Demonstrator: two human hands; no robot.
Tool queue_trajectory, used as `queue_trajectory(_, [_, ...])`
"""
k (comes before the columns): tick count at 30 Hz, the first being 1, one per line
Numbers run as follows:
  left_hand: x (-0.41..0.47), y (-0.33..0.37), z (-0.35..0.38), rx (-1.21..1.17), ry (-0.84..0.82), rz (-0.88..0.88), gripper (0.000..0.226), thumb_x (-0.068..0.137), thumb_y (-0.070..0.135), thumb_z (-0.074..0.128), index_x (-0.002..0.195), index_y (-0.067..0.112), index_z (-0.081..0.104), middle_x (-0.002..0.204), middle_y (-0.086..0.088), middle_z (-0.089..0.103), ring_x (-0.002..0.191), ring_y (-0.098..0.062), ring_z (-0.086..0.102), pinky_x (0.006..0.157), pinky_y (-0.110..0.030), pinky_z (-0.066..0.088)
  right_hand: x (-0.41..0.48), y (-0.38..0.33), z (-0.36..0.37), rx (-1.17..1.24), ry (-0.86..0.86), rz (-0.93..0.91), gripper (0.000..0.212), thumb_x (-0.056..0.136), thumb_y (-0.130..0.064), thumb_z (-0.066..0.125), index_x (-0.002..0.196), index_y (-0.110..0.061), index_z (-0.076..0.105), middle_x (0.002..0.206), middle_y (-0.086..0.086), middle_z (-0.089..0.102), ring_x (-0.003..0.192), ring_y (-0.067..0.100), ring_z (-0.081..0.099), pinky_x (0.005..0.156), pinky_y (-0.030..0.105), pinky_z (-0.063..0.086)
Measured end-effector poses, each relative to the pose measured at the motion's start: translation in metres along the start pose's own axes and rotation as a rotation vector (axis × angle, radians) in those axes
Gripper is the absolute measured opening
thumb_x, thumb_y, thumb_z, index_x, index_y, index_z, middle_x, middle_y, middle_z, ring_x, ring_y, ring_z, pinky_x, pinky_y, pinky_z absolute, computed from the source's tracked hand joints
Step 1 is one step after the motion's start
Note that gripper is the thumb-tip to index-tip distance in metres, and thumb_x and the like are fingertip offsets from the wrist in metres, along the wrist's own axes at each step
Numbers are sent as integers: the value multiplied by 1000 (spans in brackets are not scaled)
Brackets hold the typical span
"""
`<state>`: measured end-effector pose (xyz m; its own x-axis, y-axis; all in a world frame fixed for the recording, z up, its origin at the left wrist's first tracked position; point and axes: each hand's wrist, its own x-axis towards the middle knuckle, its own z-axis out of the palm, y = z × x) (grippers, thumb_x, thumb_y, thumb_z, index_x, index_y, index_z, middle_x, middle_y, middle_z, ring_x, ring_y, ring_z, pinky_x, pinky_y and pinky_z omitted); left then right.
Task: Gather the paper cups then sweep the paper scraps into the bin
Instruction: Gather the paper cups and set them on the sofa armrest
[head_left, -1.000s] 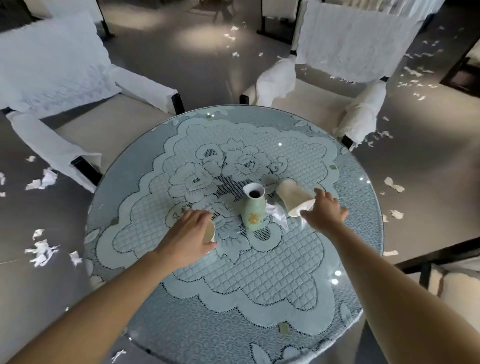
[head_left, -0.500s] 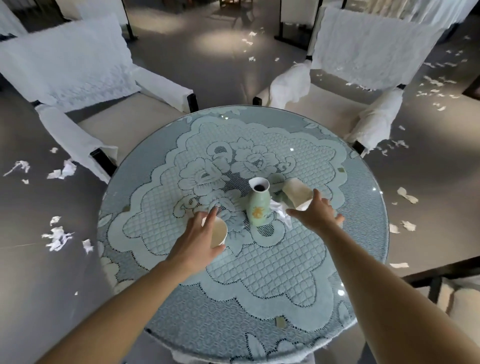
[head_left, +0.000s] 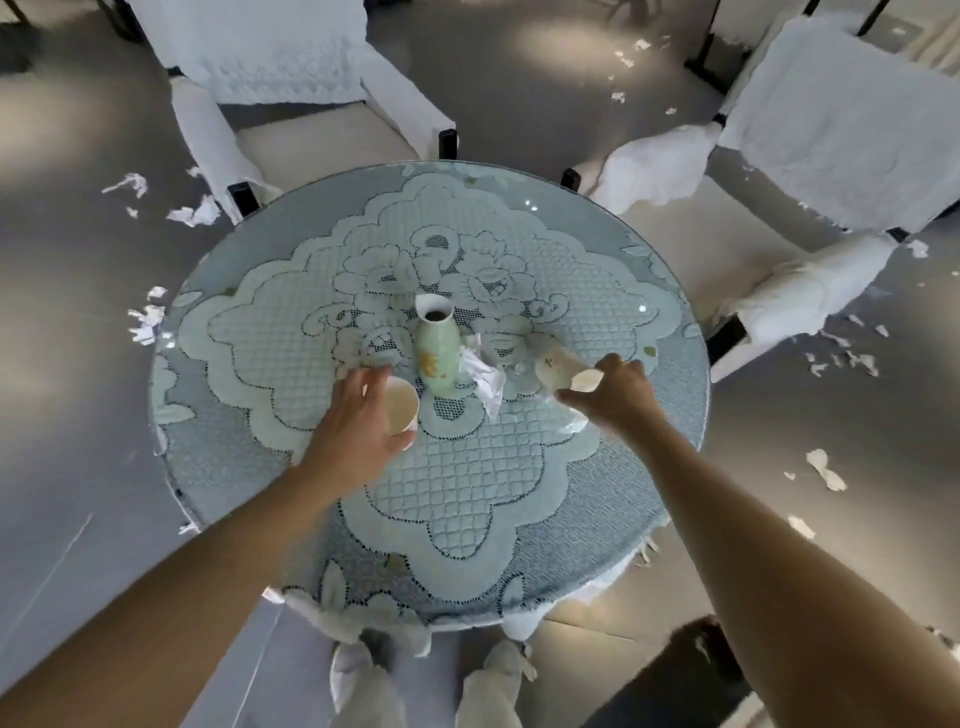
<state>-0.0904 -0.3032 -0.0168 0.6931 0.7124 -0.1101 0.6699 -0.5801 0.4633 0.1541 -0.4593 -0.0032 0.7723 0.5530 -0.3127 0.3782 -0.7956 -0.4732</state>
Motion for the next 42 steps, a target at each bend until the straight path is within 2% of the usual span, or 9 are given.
queue_trajectory(7, [-6, 13, 16, -9, 82, -43, 86, 81, 28, 75, 148, 9, 25, 145, -14, 31, 131, -32, 30, 98, -50, 40, -27, -5, -4, -332, -175, -282, 80, 74, -60, 69, 138, -19, 42, 130, 15, 46, 121, 31, 41, 98, 41, 39])
queue_trajectory(15, [-9, 4, 20, -59, 156, -51, 83, 81, 19, 75, 147, 7, 26, 144, -17, 32, 131, -34, 29, 97, -50, 39, -48, -39, 45, -261, -158, -601, 98, 70, -61, 72, 146, -19, 26, 132, 13, 43, 121, 29, 37, 92, 43, 42])
queue_trajectory(18, [-10, 0, 20, -70, 155, -52, 84, 82, 19, 74, 149, 7, 24, 147, -16, 29, 133, -33, 27, 99, -50, 38, -45, -41, 48, -315, -218, -610, 105, 70, -68, 68, 150, -22, 18, 135, 13, 40, 124, 31, 35, 97, 46, 39])
queue_trajectory(21, [-11, -1, 19, -74, 160, -39, 85, 82, 19, 74, 149, 7, 24, 148, -14, 29, 134, -31, 26, 100, -50, 39, -28, -43, 37, -69, -256, -486, 93, 76, -74, 54, 150, -27, 20, 141, 10, 35, 131, 29, 29, 100, 47, 35])
queue_trajectory(23, [-13, -3, 19, -60, 162, -24, 85, 82, 19, 74, 149, 5, 24, 150, -13, 28, 137, -29, 24, 102, -48, 39, -3, -45, 27, 107, -220, -404, 83, 83, -59, 60, 149, -23, 25, 142, 11, 36, 131, 29, 31, 101, 44, 34])
queue_trajectory(28, [-14, -8, 19, -38, 182, 24, 85, 82, 22, 74, 149, 5, 25, 150, -14, 29, 137, -29, 27, 104, -35, 31, 57, -58, 25, -65, -447, -467, 99, 79, -24, 77, 154, -24, 13, 155, 9, 23, 140, 27, 28, 104, 30, 29])
queue_trajectory(32, [-15, -11, 21, 24, 203, 82, 86, 74, 17, 82, 143, -3, 35, 139, -24, 41, 126, -41, 42, 97, -44, 43, 83, -81, 50, -71, -614, -618, 92, 83, -18, 74, 154, -21, 15, 156, 10, 27, 143, 26, 24, 115, 41, 24])
queue_trajectory(37, [-13, -13, 24, 57, 232, 94, 86, 73, 18, 82, 142, -4, 36, 135, -26, 43, 121, -42, 45, 90, -41, 45, 90, -76, 76, -315, -453, -744, 47, 97, -20, 55, 141, -8, 42, 144, 16, 35, 126, 31, 46, 102, 35, 38])
queue_trajectory(42, [-10, -8, 28, -9, 228, 85, 86, 75, 15, 80, 144, -3, 32, 138, -24, 40, 126, -37, 37, 96, -40, 39, 79, -37, 66, -150, -337, -609, 29, 99, -12, 48, 126, -7, 55, 108, 15, 58, 75, 15, 52, 55, 14, 35])
